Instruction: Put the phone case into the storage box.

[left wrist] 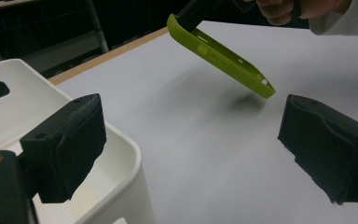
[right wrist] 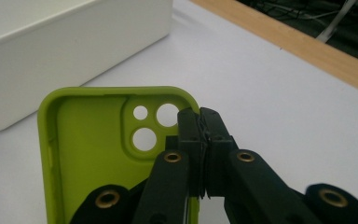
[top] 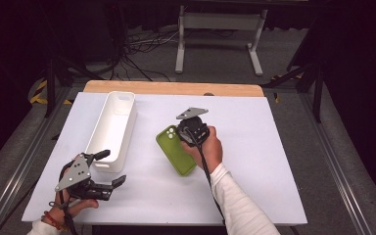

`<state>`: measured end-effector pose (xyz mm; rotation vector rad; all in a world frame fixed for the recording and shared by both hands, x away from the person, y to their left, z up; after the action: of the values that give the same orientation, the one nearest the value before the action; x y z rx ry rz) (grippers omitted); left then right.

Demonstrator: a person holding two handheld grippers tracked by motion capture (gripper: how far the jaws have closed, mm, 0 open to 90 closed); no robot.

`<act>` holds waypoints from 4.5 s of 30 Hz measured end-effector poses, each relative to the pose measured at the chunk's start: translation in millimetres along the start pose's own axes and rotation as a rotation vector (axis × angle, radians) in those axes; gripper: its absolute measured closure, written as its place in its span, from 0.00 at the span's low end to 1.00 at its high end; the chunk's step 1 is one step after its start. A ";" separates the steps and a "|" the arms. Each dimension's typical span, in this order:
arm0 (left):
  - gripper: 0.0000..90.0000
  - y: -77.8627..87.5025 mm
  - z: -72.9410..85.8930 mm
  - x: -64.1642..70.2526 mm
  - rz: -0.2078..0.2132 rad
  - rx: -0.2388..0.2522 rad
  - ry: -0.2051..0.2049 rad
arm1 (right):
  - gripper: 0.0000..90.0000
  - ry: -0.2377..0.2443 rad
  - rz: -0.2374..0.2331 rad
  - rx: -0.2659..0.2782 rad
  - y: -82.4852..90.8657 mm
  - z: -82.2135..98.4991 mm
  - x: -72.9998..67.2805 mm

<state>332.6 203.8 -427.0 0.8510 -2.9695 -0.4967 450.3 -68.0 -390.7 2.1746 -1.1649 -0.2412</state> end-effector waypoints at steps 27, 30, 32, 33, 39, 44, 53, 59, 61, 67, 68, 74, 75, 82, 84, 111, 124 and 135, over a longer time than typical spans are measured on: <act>0.29 -84.8 -59.2 23.2 0.059 0.012 0.092 | 0.98 -0.066 0.034 0.285 41.5 16.3 -4.4; 0.35 -91.0 -62.9 22.6 0.065 0.026 0.115 | 0.98 -0.069 0.030 0.297 42.6 18.1 -6.5; 0.42 -95.1 -64.9 21.5 0.055 0.028 0.129 | 0.98 -0.062 0.037 0.308 43.1 19.2 -8.4; 0.43 -96.0 -65.3 21.2 0.056 0.025 0.131 | 0.98 -0.059 0.039 0.312 43.3 19.5 -9.3; 0.61 -102.3 -66.7 18.2 0.039 0.031 0.155 | 0.98 -0.048 0.053 0.335 44.5 22.5 -14.5; 0.73 -102.4 -66.1 16.2 0.027 0.030 0.160 | 0.98 -0.027 0.065 0.346 45.6 24.6 -19.5; 0.81 -97.3 -65.9 9.1 0.005 0.041 0.168 | 0.97 -0.032 0.076 0.401 54.5 27.9 -24.7; 0.84 -92.1 -68.5 5.7 0.002 0.055 0.169 | 0.96 -0.012 0.084 0.440 61.6 26.5 -30.6; 0.84 -91.1 -69.1 5.0 0.007 0.059 0.164 | 0.96 -0.006 0.089 0.447 63.2 26.4 -32.1; 0.85 -87.1 -74.1 5.1 0.005 0.056 0.133 | 0.95 -0.006 0.072 0.461 66.6 25.7 -33.1; 0.85 -86.8 -75.3 5.2 0.003 0.056 0.126 | 0.95 -0.004 0.073 0.464 67.5 25.5 -33.2; 0.85 -85.1 -80.2 5.2 -0.006 0.049 0.090 | 0.94 -0.016 0.061 0.475 70.6 24.3 -33.0; 0.85 -85.0 -80.7 5.2 -0.007 0.048 0.085 | 0.94 -0.013 0.057 0.477 71.2 24.3 -32.9; 0.85 -80.0 -83.5 -2.3 -0.040 0.057 0.075 | 0.90 0.008 0.028 0.470 73.1 25.5 -31.6; 0.85 -77.1 -84.1 -4.6 -0.045 0.057 0.071 | 0.86 0.022 0.022 0.461 73.2 27.0 -31.4; 0.85 -51.9 -88.7 -15.8 -0.062 0.096 0.032 | 0.35 0.167 0.015 0.407 90.8 75.8 -5.6; 0.85 -39.1 -91.7 -18.6 -0.054 0.103 0.001 | 0.24 0.134 0.049 0.369 96.5 113.4 12.6; 0.85 -29.5 -95.8 -21.7 -0.060 0.120 -0.010 | 0.21 0.135 0.066 0.347 100.2 132.7 14.5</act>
<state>375.7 162.9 -343.4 0.9520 -3.0168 -0.3269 332.3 -179.8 -428.8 2.3987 -1.2733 0.1464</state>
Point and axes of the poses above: each handheld gripper's, and its own axes: y roughly backward along the jaws, z roughly out of its underside, x roughly to its right, the point moved 4 cm from there along -y, roughly forward along the jaws, and after that the axes turned 5 degrees about z, right-handed, at the moved point
